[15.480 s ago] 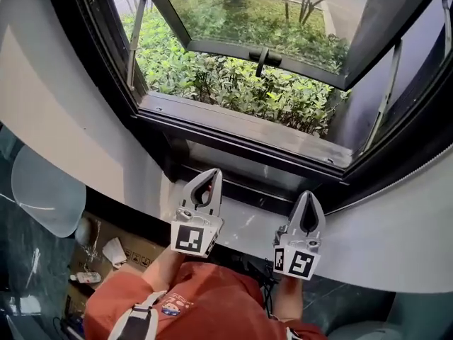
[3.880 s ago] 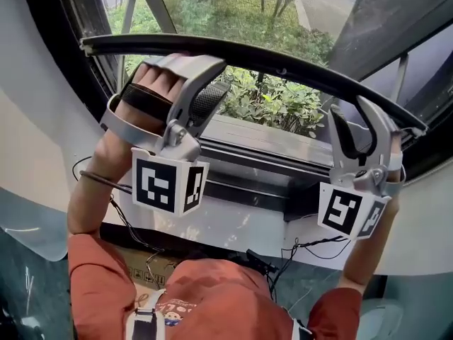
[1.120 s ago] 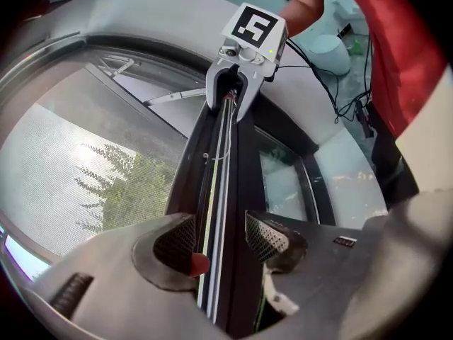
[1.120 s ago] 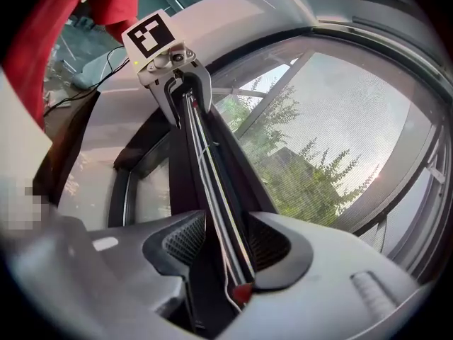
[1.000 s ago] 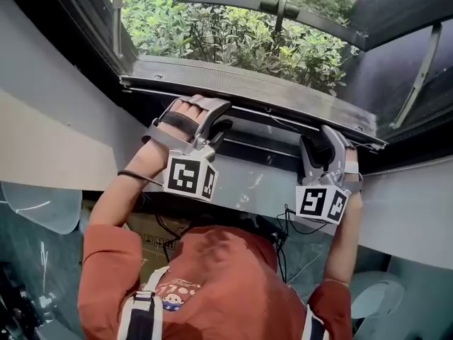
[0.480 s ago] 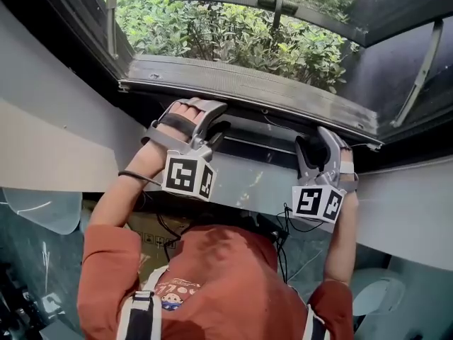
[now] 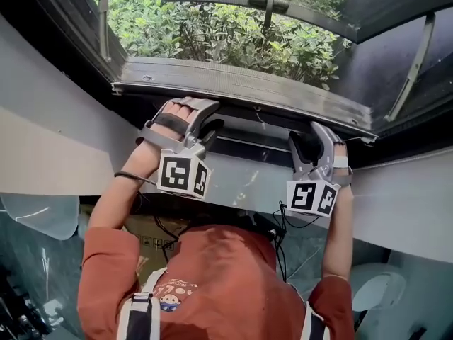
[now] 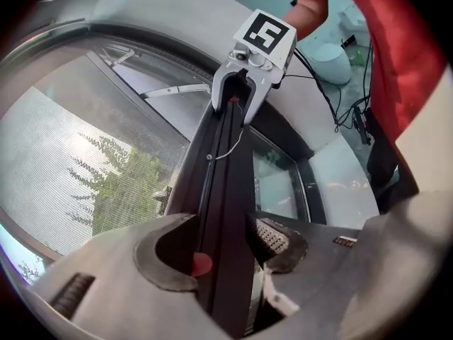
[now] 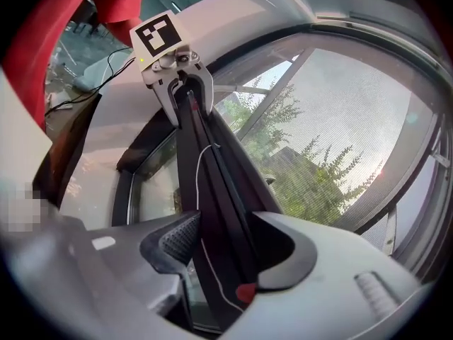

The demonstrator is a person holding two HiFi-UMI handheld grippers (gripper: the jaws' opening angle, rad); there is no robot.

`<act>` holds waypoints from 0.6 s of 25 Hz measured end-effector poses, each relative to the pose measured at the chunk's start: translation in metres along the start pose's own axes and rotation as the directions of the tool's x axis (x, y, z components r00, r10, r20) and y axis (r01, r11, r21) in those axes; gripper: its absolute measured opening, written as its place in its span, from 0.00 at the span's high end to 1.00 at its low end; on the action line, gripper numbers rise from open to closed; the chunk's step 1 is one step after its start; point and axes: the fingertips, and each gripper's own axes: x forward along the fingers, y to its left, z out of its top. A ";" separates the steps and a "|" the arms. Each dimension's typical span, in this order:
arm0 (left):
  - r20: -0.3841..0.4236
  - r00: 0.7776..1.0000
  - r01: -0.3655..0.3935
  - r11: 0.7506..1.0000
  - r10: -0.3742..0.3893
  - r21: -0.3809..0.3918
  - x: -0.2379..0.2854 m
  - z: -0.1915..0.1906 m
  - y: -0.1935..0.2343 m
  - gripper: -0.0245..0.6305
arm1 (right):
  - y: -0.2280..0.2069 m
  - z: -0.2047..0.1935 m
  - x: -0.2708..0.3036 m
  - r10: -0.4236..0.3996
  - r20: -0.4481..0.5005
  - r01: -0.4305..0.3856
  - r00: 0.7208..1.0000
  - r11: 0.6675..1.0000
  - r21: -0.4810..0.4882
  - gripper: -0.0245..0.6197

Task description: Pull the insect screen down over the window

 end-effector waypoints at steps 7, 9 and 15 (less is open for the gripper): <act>0.011 1.000 0.001 1.000 -0.001 -0.010 0.003 0.000 0.004 0.64 | -0.003 0.000 0.002 -0.011 -0.001 0.011 1.000 1.000 -0.007 0.60; 0.017 1.000 -0.005 1.000 0.005 -0.013 0.003 0.000 0.004 0.64 | -0.003 0.000 0.002 -0.021 0.009 0.021 1.000 1.000 -0.013 0.60; 0.043 0.998 -0.035 0.998 0.037 -0.044 -0.001 0.003 0.006 0.64 | -0.006 -0.001 0.000 -0.041 0.015 0.041 0.999 0.999 -0.001 0.60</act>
